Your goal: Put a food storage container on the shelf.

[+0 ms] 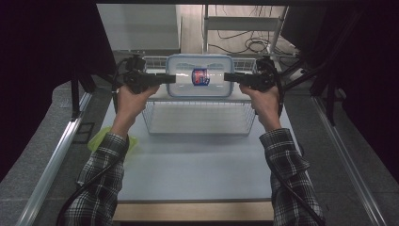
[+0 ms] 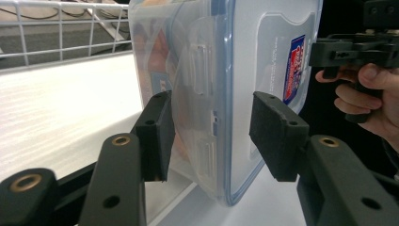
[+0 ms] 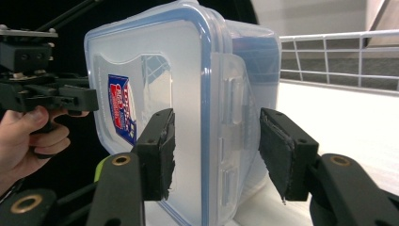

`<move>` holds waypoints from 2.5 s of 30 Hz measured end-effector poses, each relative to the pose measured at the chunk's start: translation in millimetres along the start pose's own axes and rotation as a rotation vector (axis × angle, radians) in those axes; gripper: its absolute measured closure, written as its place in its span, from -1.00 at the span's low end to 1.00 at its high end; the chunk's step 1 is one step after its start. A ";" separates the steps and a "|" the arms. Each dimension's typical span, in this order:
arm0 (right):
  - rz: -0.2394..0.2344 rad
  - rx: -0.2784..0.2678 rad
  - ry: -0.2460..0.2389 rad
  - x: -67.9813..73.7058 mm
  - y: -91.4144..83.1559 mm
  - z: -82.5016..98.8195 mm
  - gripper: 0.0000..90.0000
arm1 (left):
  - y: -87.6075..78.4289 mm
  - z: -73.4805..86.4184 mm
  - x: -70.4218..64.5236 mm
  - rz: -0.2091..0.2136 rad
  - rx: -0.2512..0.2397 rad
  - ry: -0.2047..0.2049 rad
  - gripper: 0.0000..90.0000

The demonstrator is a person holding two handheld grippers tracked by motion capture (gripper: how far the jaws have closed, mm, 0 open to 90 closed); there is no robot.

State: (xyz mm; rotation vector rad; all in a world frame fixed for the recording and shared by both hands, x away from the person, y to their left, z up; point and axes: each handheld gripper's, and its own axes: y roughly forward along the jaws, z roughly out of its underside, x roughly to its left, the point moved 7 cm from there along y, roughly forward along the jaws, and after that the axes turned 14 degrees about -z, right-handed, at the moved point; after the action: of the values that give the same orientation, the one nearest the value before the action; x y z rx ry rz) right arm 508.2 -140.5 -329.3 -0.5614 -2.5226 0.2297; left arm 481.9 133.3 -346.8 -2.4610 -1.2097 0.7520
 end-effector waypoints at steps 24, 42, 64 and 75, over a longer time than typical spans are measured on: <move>0.130 0.027 -0.035 -7.9 2.2 0.4 0.19 | 5.6 -0.1 5.6 -0.028 -0.024 -0.016 0.14; 0.125 0.009 -0.032 -2.4 0.5 3.1 0.30 | 2.4 -3.0 5.9 -0.106 -0.033 0.026 0.20; 0.114 0.059 -0.218 30.7 -12.1 39.9 -0.33 | -31.2 50.3 -16.0 -0.120 -0.056 0.185 -0.37; 0.113 0.108 -0.276 42.8 -11.9 73.0 -0.52 | -36.6 95.4 -28.0 -0.112 -0.022 0.246 -0.50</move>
State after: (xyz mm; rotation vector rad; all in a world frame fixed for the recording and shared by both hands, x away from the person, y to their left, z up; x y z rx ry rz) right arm 431.7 -135.9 -367.2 -0.6695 -2.7238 0.5147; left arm 389.5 136.2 -398.6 -2.3940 -1.2523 0.3940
